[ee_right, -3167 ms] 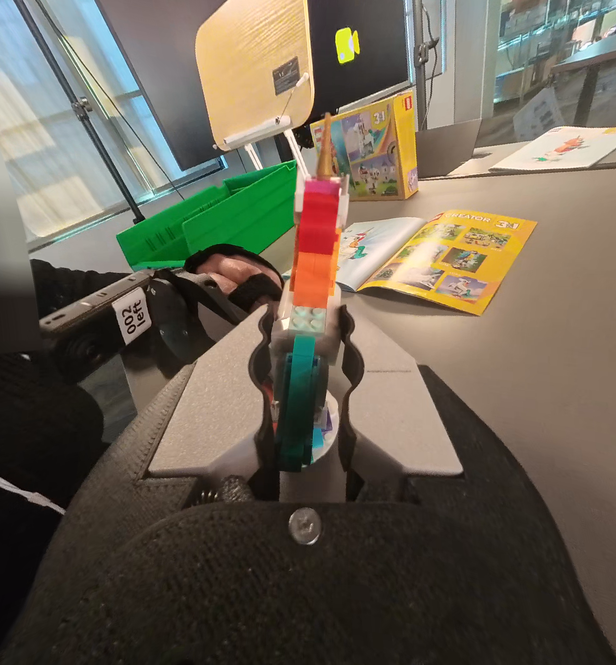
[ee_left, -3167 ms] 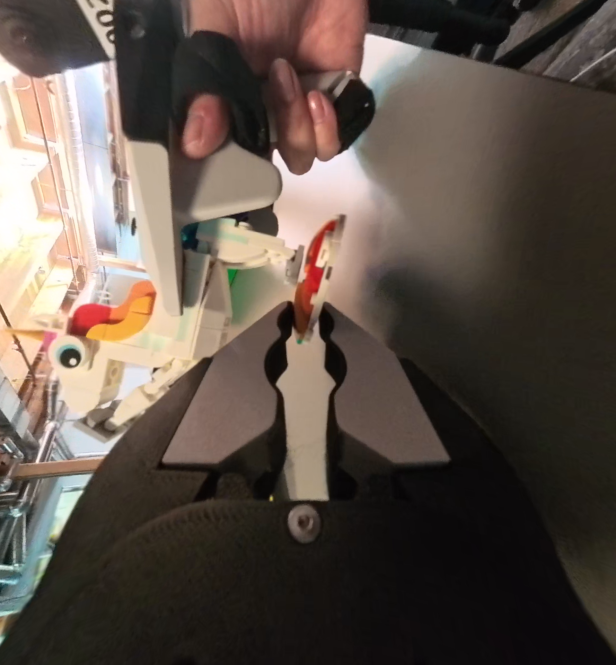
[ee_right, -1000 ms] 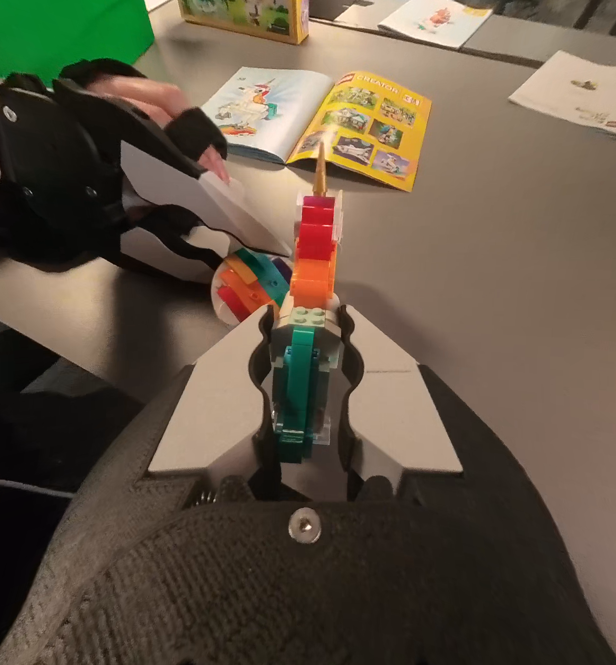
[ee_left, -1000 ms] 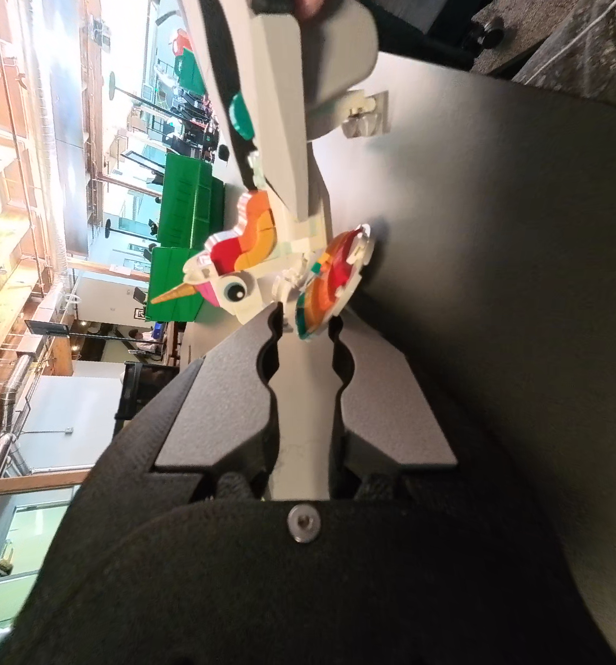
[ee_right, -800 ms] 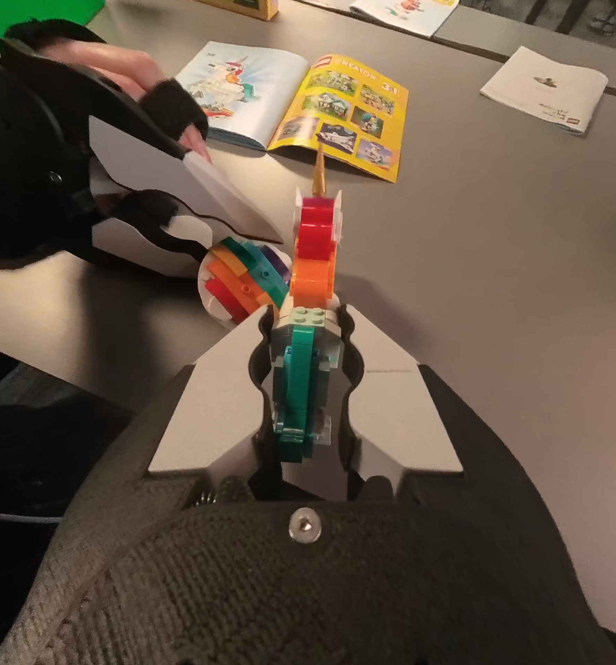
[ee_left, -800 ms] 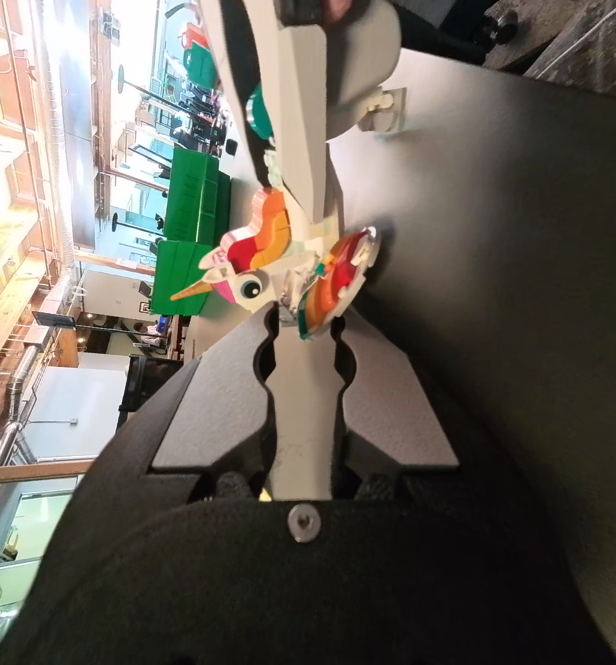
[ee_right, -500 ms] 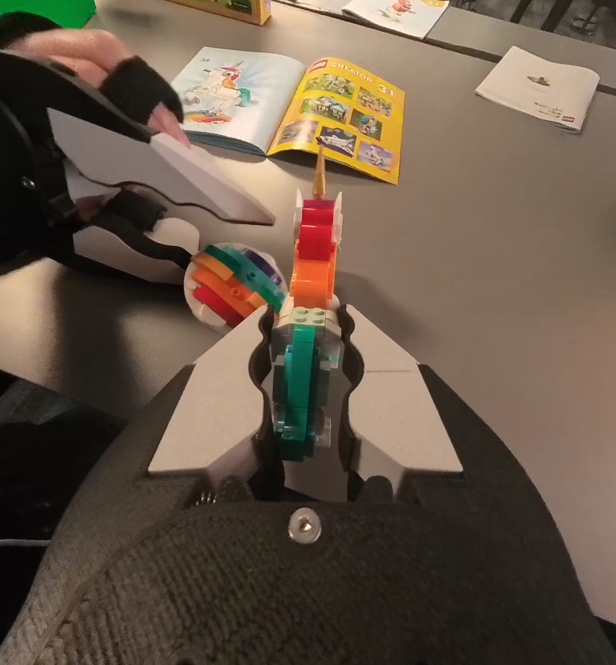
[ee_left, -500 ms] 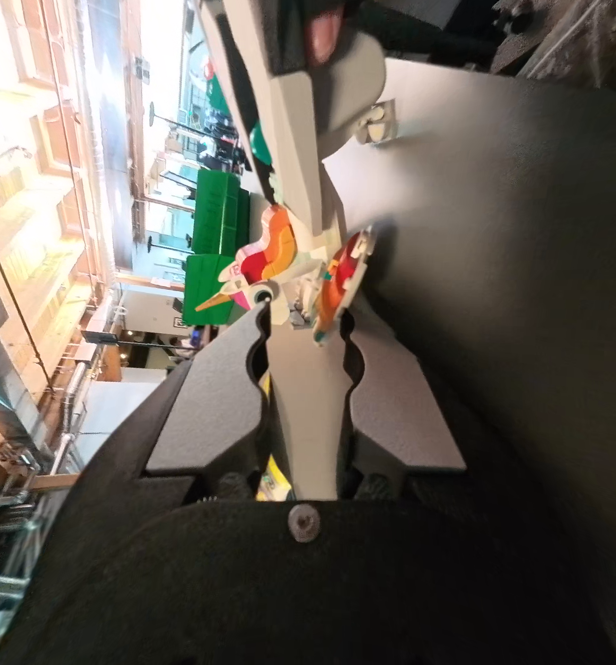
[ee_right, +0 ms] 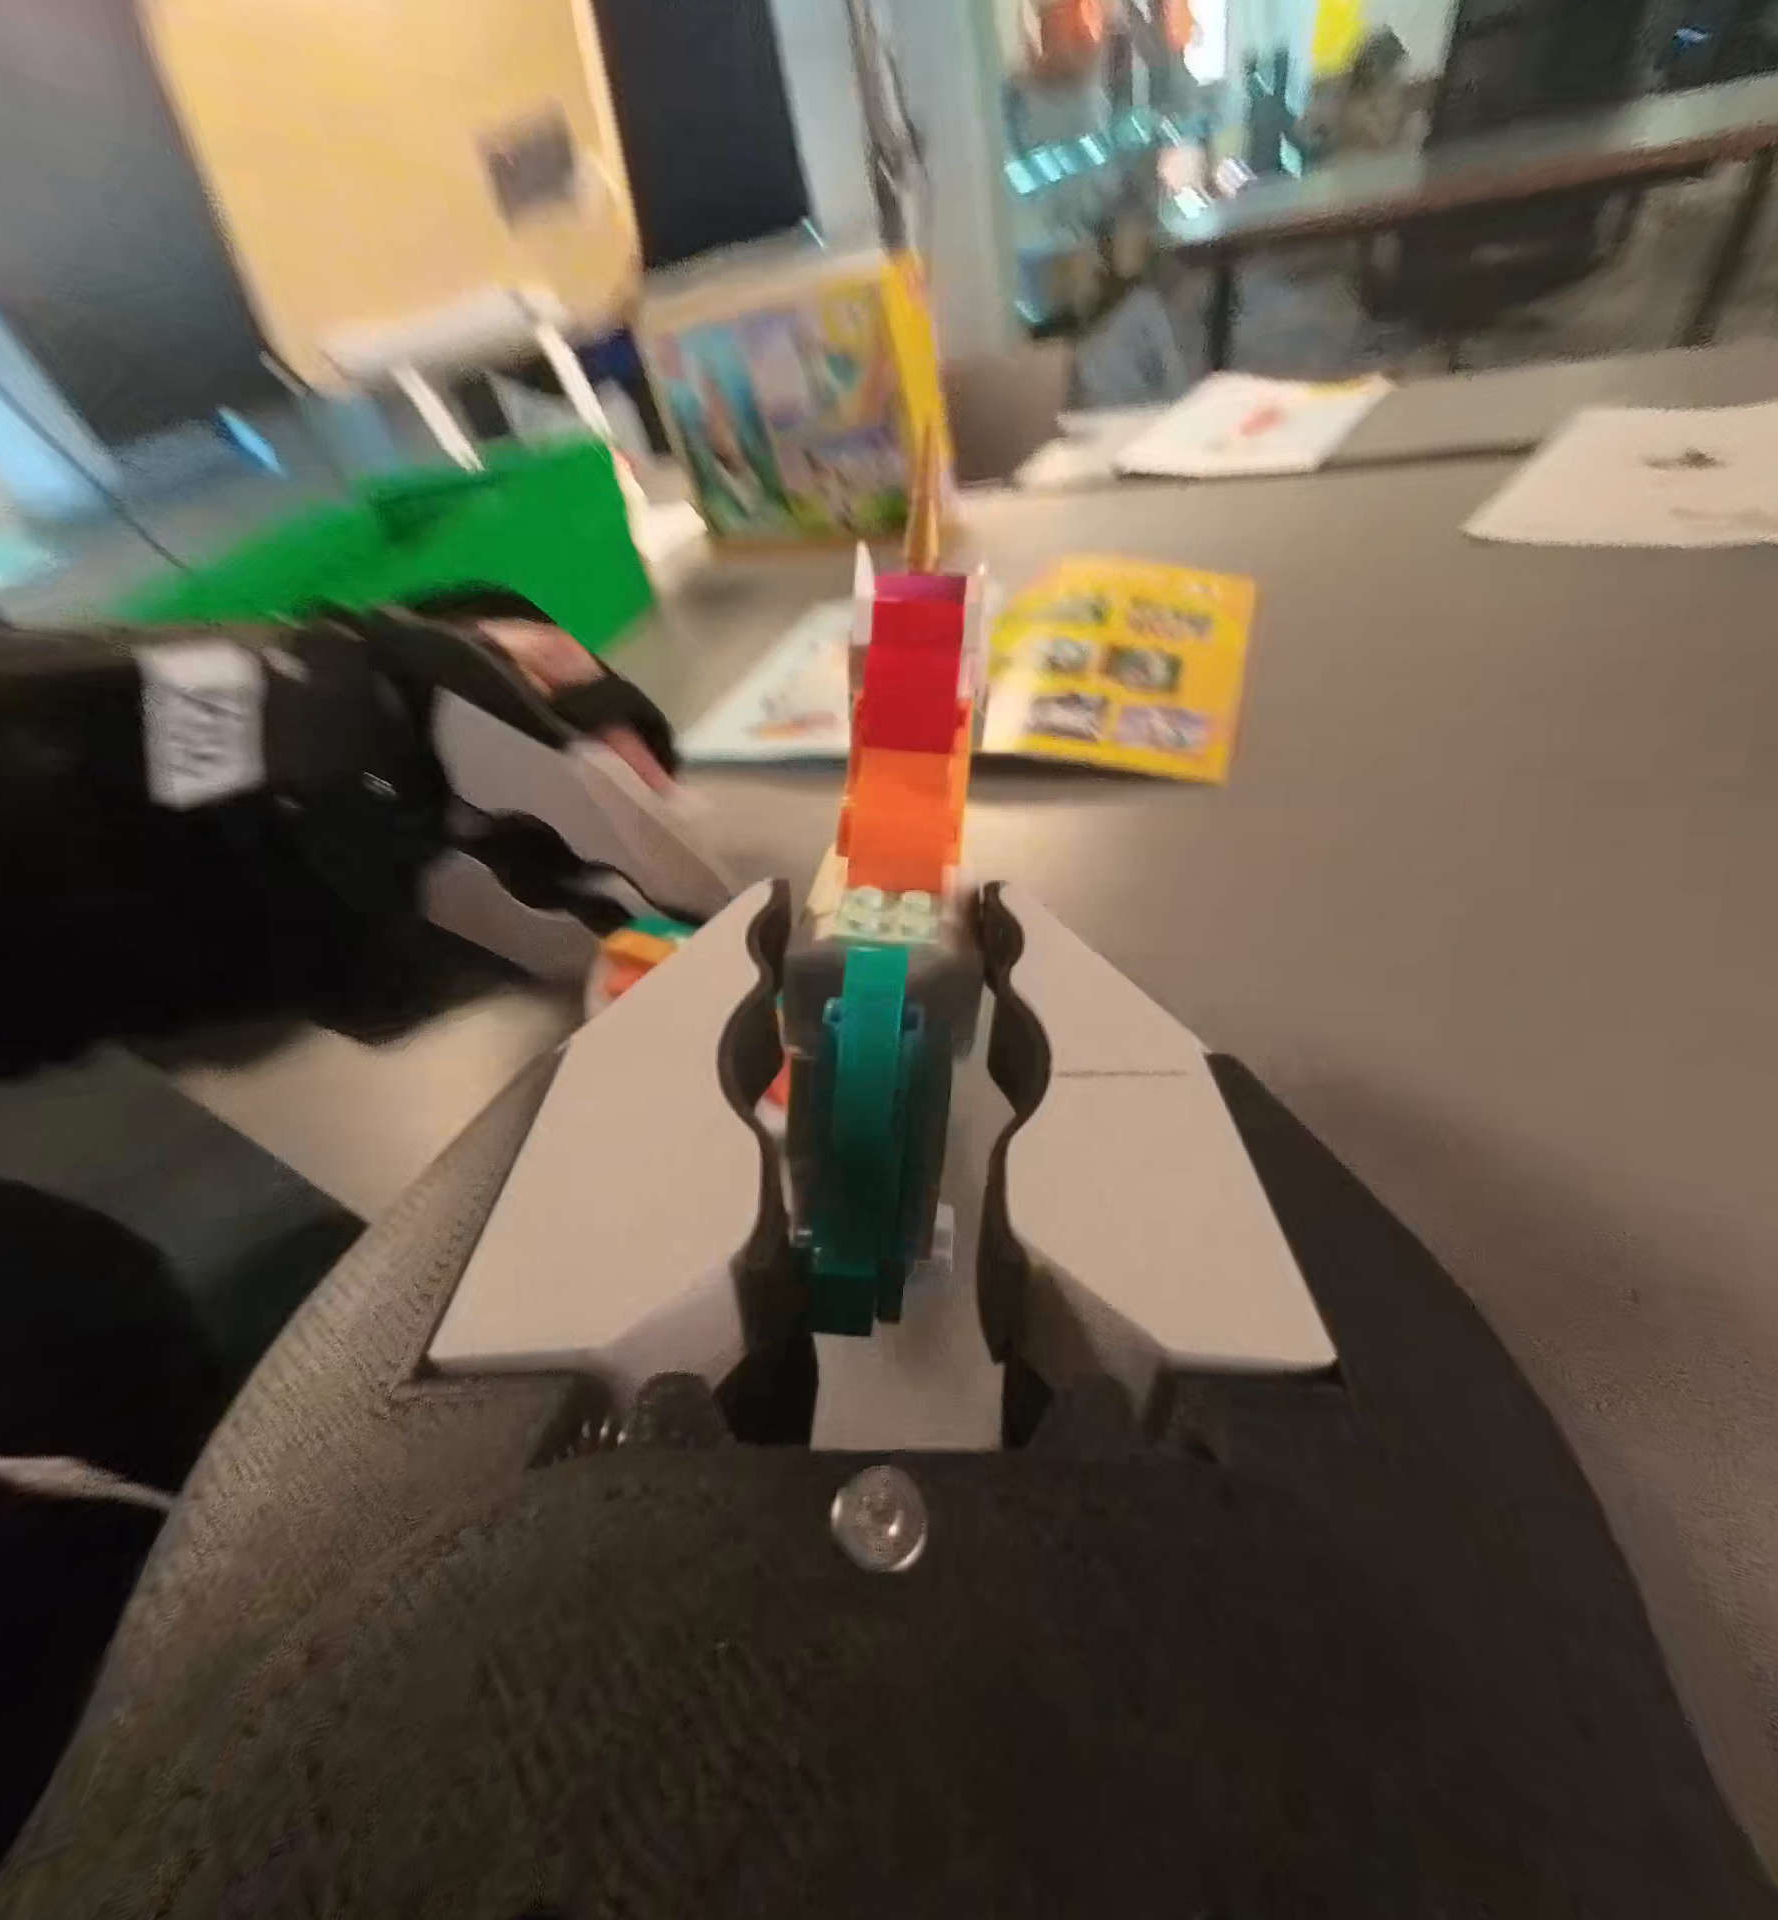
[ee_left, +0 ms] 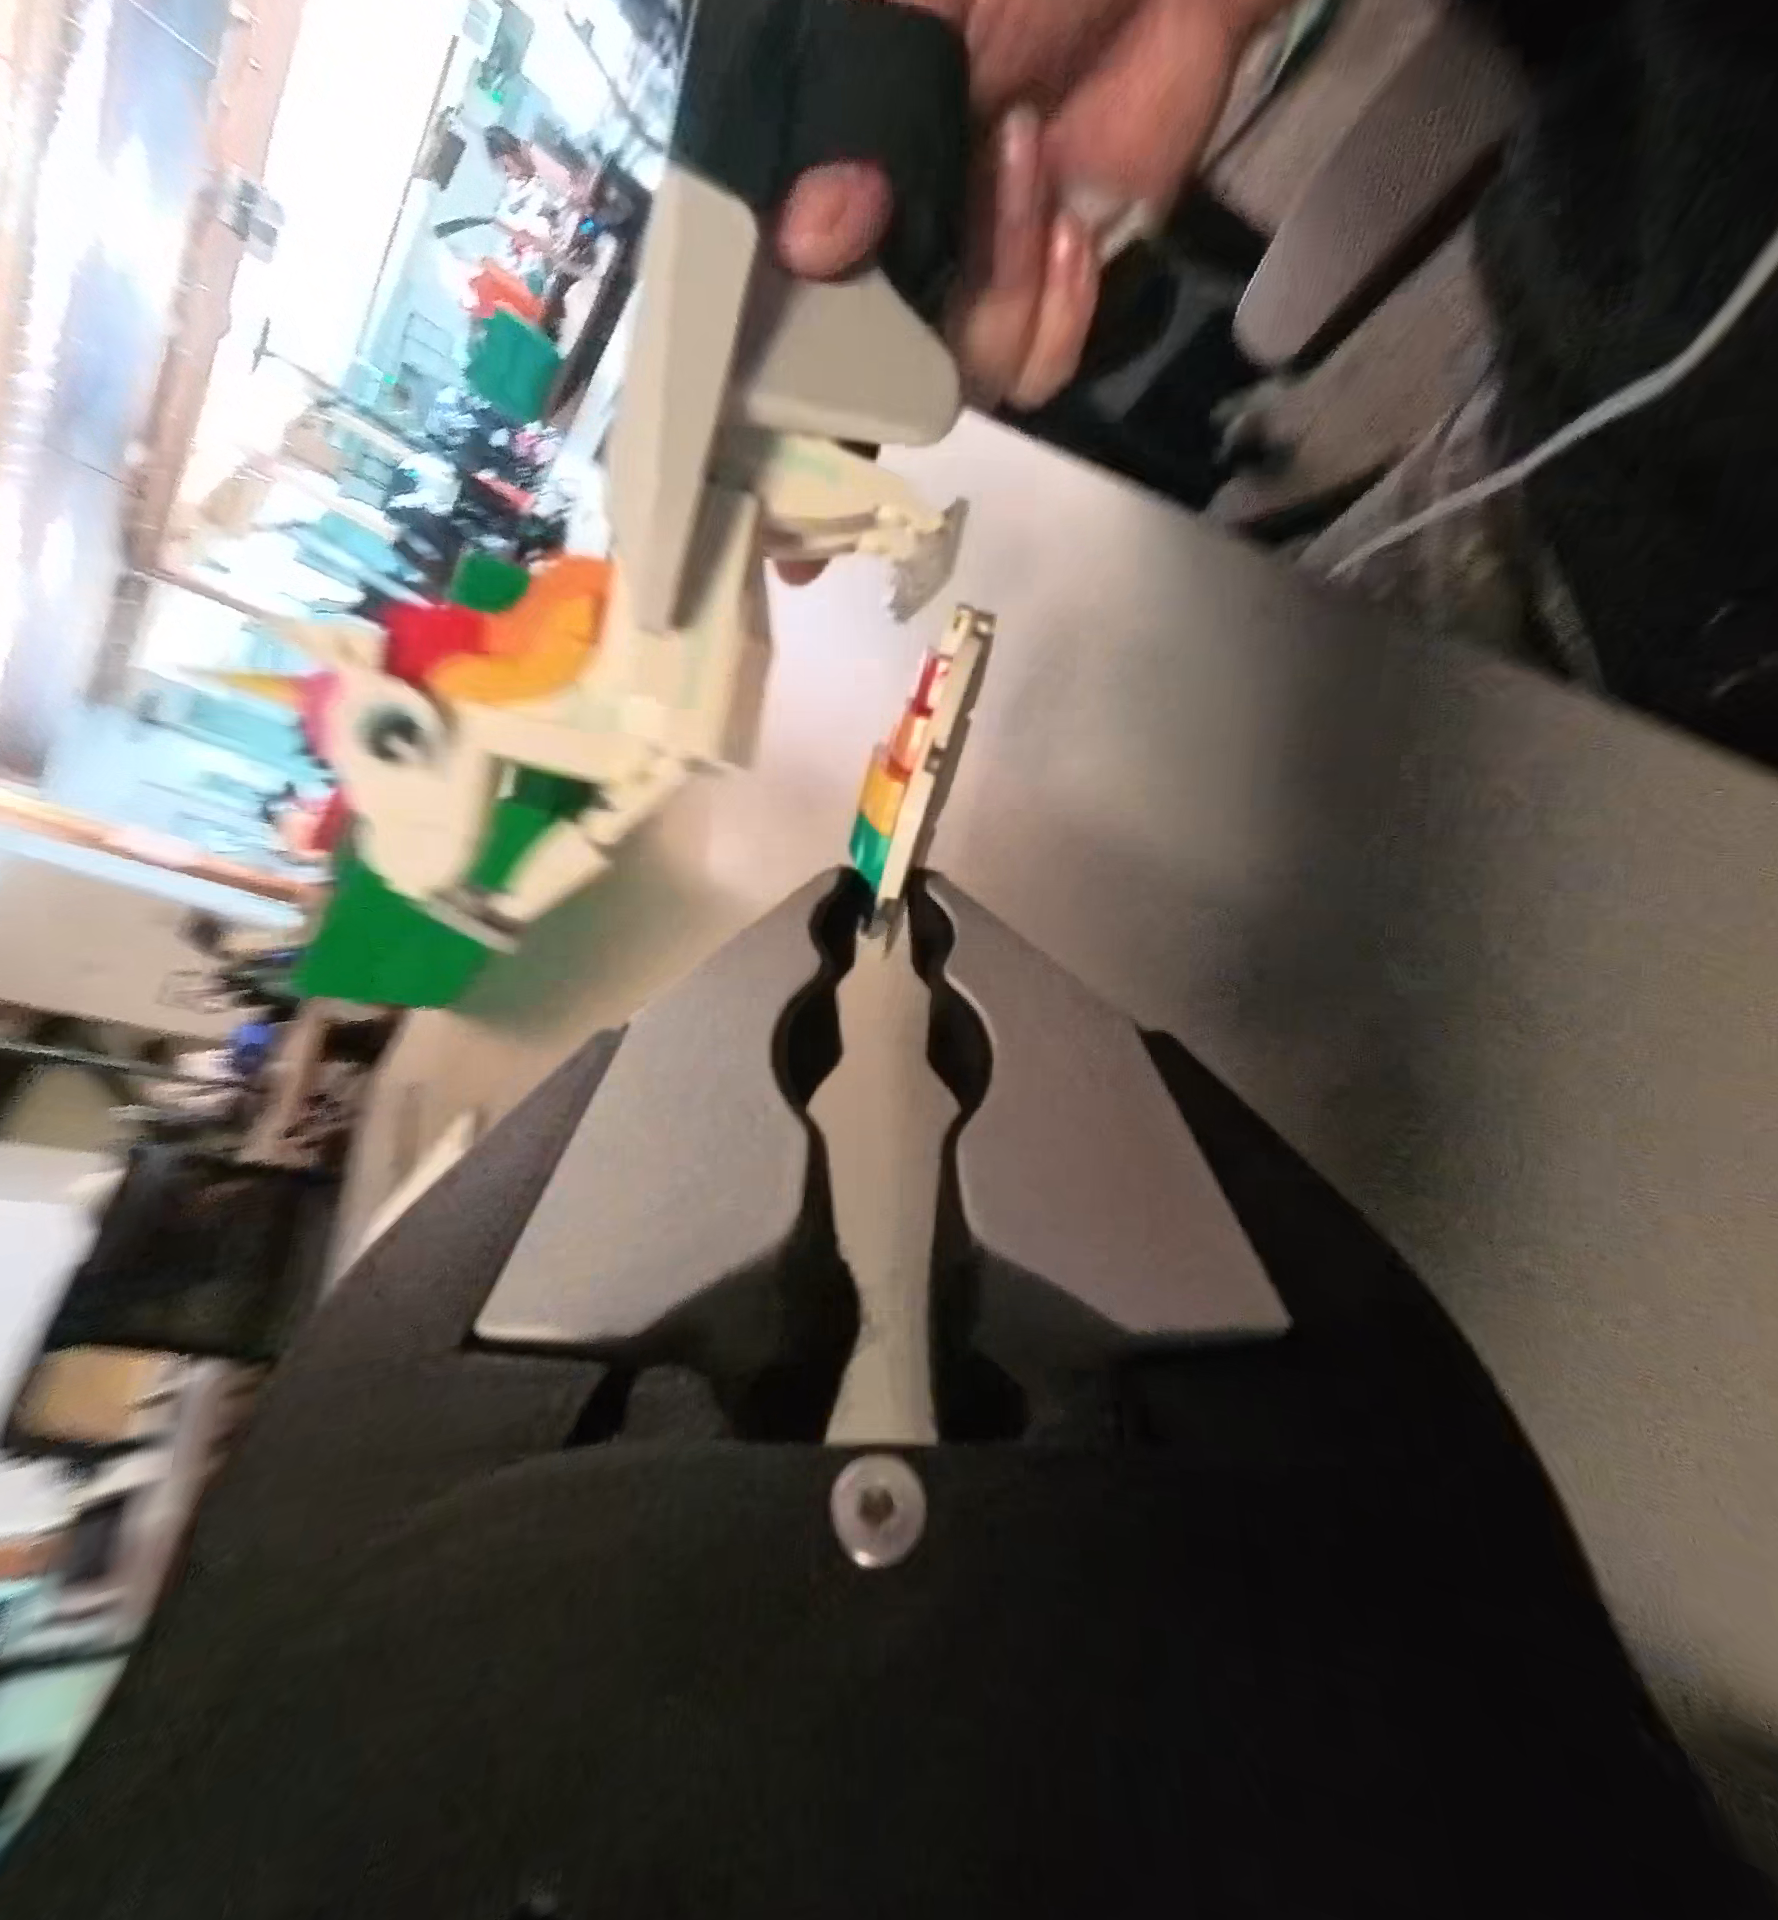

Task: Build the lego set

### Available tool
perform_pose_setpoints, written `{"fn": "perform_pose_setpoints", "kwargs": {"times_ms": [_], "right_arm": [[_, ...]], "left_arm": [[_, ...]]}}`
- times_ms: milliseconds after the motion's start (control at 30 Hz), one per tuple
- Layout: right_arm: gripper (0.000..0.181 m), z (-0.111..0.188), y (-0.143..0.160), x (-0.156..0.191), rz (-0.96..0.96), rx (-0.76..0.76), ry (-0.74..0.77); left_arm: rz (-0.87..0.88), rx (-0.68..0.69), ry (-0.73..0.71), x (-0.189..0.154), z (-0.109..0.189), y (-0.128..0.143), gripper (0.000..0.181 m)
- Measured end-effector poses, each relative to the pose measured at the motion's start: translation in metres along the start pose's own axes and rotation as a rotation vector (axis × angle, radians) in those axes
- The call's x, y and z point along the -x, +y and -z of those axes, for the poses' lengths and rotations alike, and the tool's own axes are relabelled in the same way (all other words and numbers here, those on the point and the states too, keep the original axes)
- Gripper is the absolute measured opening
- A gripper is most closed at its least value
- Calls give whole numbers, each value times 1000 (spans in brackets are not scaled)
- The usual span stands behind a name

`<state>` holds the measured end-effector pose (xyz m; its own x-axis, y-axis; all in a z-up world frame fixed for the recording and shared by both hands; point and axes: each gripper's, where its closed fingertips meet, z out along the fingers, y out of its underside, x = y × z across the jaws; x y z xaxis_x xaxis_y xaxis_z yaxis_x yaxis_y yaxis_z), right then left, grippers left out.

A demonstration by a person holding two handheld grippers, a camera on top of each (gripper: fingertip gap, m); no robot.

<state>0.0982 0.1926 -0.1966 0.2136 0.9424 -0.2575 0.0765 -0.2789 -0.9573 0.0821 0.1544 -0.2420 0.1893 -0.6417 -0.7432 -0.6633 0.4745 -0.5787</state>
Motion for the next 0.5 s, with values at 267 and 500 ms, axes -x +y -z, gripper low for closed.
{"fn": "perform_pose_setpoints", "kwargs": {"times_ms": [267,500], "right_arm": [[35,-1,-60,45,-310,-307,-460],[35,-17,-61,67,-350,-295,-557]], "left_arm": [[332,-307,219,6,22,-39,9],[205,-360,173,9,28,-48,9]]}}
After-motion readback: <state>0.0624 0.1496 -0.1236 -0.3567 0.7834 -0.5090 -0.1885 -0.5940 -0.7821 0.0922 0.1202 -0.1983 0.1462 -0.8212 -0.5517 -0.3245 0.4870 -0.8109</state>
